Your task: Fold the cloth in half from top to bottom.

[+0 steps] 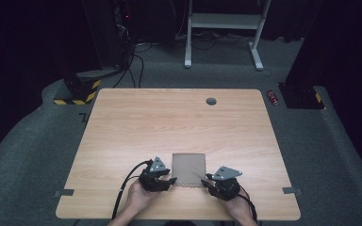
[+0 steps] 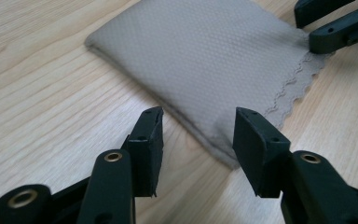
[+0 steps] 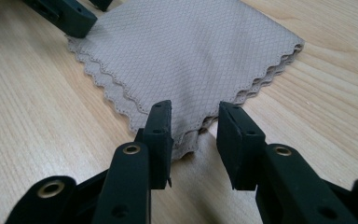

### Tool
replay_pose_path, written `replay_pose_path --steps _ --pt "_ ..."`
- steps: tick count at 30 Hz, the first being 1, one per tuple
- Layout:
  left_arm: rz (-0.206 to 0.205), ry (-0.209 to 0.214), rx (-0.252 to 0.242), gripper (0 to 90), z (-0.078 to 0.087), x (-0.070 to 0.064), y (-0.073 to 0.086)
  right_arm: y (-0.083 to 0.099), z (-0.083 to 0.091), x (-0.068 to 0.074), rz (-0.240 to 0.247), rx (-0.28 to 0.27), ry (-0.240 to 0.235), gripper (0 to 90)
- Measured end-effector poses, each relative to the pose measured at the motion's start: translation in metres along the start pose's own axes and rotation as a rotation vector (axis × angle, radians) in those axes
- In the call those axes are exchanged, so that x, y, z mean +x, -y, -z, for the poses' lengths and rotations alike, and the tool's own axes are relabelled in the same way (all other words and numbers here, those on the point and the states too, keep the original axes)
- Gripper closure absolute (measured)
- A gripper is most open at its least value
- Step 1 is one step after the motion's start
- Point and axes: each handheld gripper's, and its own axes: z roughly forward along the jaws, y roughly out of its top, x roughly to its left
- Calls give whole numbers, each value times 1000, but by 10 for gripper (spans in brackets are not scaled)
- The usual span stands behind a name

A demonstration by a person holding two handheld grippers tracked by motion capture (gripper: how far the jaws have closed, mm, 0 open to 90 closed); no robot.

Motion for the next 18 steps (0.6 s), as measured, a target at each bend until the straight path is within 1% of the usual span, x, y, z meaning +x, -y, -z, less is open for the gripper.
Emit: replay_pose_path --steps 1,3,4,5,6,8,9,10,11,13,15,16,18 --pt "1 -1 1 527 1 1 1 0 0 0 4 -1 -3 648" --pt "20 -1 -1 520 3 3 2 0 1 0 4 2 -9 642" --pt "20 -1 6 518 4 5 2 0 1 -1 2 1 -15 643" --pt "26 1 5 515 4 6 1 -1 2 -1 1 -10 -14 653" --pt "37 7 2 514 5 7 0 -2 4 -1 -9 -32 -12 674" --pt "58 14 -21 514 7 10 -4 -7 8 -4 -36 -63 -18 722" --pt "75 19 -35 514 7 12 -7 -11 9 -6 -37 -71 -7 746" --pt "98 21 -60 513 7 14 -11 -15 8 -8 -38 -74 9 770" --pt "105 17 -70 513 7 16 -13 -20 5 -13 -45 -72 23 789" --pt "125 -10 -81 512 2 21 -21 -26 -3 -21 -73 -66 33 807" --pt "149 -36 -81 511 -4 27 -28 -32 -14 -30 -112 -53 47 817" --pt "157 -47 -82 512 -7 29 -32 -35 -19 -34 -121 -48 57 819" --pt "161 -69 -87 512 -14 33 -39 -41 -27 -39 -142 -55 64 820"
